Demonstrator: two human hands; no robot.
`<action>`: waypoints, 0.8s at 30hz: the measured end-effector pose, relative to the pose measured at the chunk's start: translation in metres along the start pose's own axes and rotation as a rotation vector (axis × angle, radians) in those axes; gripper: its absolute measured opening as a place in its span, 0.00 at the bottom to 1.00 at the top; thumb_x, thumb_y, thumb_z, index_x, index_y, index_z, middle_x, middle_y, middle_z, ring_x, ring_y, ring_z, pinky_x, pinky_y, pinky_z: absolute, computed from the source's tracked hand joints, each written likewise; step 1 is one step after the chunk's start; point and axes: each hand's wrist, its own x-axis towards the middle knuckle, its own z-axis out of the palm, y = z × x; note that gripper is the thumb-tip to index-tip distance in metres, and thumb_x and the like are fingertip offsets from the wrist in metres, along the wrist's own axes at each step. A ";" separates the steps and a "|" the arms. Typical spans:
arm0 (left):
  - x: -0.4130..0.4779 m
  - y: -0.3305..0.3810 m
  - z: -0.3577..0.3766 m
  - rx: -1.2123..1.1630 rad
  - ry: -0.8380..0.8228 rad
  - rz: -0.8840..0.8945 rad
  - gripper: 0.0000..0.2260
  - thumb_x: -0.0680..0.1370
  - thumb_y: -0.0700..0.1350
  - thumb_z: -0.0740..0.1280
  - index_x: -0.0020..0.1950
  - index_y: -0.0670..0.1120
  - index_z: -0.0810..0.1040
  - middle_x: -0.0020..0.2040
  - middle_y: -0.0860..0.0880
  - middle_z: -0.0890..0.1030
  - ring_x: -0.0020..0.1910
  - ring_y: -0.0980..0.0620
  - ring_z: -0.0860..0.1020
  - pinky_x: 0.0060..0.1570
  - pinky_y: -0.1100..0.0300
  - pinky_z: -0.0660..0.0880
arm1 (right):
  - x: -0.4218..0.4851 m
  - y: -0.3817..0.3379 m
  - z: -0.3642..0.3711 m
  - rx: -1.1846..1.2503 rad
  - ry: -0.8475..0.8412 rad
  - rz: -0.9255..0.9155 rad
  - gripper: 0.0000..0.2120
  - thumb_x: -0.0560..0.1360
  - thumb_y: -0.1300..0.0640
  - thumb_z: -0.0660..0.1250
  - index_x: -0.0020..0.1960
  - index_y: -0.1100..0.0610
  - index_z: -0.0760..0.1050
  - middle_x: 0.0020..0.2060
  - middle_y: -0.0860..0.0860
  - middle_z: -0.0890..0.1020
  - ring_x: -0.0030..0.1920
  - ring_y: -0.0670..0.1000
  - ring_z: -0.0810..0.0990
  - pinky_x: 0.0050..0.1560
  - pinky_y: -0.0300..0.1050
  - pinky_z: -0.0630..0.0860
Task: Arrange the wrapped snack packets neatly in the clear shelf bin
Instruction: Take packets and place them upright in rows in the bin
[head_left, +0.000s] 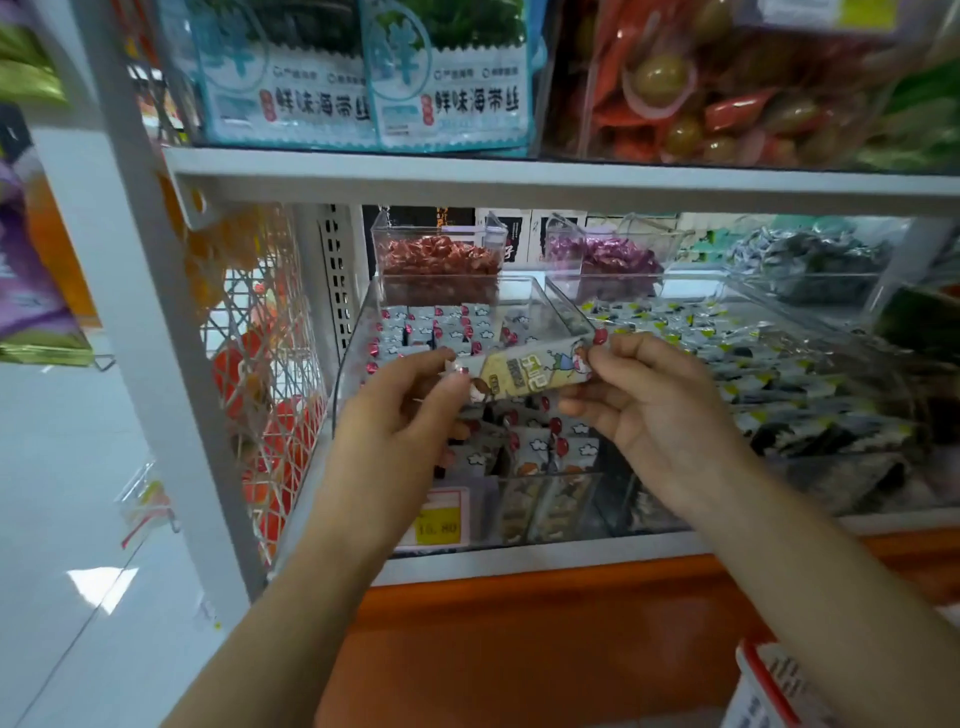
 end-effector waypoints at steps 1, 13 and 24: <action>-0.001 0.001 0.000 -0.087 -0.011 -0.044 0.11 0.78 0.48 0.63 0.58 0.49 0.77 0.37 0.54 0.81 0.35 0.62 0.79 0.31 0.71 0.74 | -0.001 -0.001 -0.002 0.015 -0.021 0.019 0.07 0.76 0.65 0.63 0.39 0.62 0.74 0.37 0.56 0.82 0.33 0.53 0.82 0.32 0.42 0.79; -0.003 -0.002 0.001 -0.477 -0.019 -0.242 0.11 0.67 0.50 0.68 0.45 0.46 0.77 0.34 0.51 0.76 0.30 0.55 0.76 0.32 0.64 0.76 | -0.009 0.000 -0.012 -0.155 -0.070 -0.002 0.07 0.77 0.63 0.63 0.39 0.60 0.72 0.26 0.49 0.77 0.24 0.47 0.74 0.23 0.38 0.71; -0.002 0.001 -0.003 -0.599 -0.035 -0.246 0.11 0.72 0.51 0.66 0.49 0.48 0.82 0.32 0.52 0.76 0.31 0.57 0.75 0.33 0.66 0.75 | -0.008 0.001 -0.002 0.160 -0.014 0.206 0.06 0.76 0.66 0.61 0.49 0.61 0.77 0.24 0.50 0.76 0.23 0.44 0.73 0.21 0.34 0.70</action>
